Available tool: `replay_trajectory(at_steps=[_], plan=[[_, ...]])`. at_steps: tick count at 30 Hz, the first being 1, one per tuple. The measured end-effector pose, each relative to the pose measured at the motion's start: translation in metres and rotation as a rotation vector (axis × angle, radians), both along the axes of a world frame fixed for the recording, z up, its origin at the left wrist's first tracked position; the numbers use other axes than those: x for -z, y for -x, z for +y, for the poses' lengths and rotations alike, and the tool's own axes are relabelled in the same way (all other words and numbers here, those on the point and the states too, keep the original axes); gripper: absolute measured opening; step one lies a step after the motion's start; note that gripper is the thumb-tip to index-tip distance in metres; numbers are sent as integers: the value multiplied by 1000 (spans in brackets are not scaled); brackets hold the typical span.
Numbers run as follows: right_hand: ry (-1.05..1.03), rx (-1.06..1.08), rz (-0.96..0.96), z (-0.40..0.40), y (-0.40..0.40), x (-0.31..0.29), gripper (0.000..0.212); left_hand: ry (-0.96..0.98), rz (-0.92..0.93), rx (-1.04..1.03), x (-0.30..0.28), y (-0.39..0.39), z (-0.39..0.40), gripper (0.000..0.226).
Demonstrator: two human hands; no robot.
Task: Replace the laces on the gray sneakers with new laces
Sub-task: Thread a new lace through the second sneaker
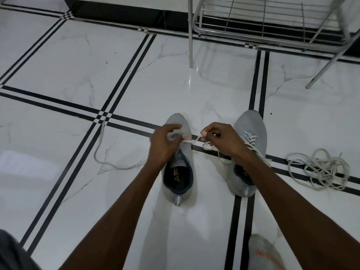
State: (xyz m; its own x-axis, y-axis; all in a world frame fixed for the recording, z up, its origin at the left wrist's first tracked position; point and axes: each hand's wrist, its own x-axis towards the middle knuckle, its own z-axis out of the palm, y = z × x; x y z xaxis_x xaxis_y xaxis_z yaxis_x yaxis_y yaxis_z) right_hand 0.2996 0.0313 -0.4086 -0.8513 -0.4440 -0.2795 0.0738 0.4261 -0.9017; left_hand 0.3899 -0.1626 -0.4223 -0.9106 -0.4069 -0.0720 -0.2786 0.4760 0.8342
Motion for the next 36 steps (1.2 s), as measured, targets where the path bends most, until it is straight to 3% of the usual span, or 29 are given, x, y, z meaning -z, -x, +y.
replay_trajectory(at_steps=[2, 4, 7, 10, 13, 15, 17, 21, 23, 25, 27, 29, 30, 33, 36], plan=[[54, -38, -6, -10, -2, -4, 13, -116, -22, 118, -11, 5, 15, 45], [35, -38, 35, -15, 1, -5, 9, -98, -6, 115, -16, 10, 20, 27], [-47, -21, 94, -3, 10, -9, 11, -15, -10, -168, -14, 10, -4, 12], [-79, -81, 118, 2, 10, -10, 13, 175, -89, -357, -8, 3, -25, 30], [-46, -116, 120, -16, 5, -11, 12, 82, 61, -37, -12, 6, -6, 53], [-49, -93, 144, -26, 5, -14, 5, 51, 26, 105, -16, 9, 9, 33], [-60, -42, 164, -25, 8, -20, 9, 112, 33, -22, -15, 12, 5, 10], [-100, -68, 171, -8, 17, -24, 6, 183, -39, -339, -6, 6, -23, 18], [-99, -120, 145, -13, 15, -22, 6, 229, -18, -251, -4, 5, -24, 44], [-78, -115, 140, -23, 12, -20, 7, 280, 70, -17, -5, 6, -11, 64], [-63, -84, 136, -31, 10, -22, 11, 277, 64, 121, -10, 8, 2, 47], [-60, -43, 141, -31, 12, -24, 17, 272, 90, 73, -11, 12, -2, 16], [-60, -43, 152, -27, 14, -26, 16, 237, 103, -5, -8, 10, -9, 11], [-71, -97, 143, -15, 17, -26, 5, 163, 34, -238, 3, 8, -38, 16], [-101, -152, 151, -21, 14, -21, 8, 279, 19, -83, -3, 7, -30, 43]])
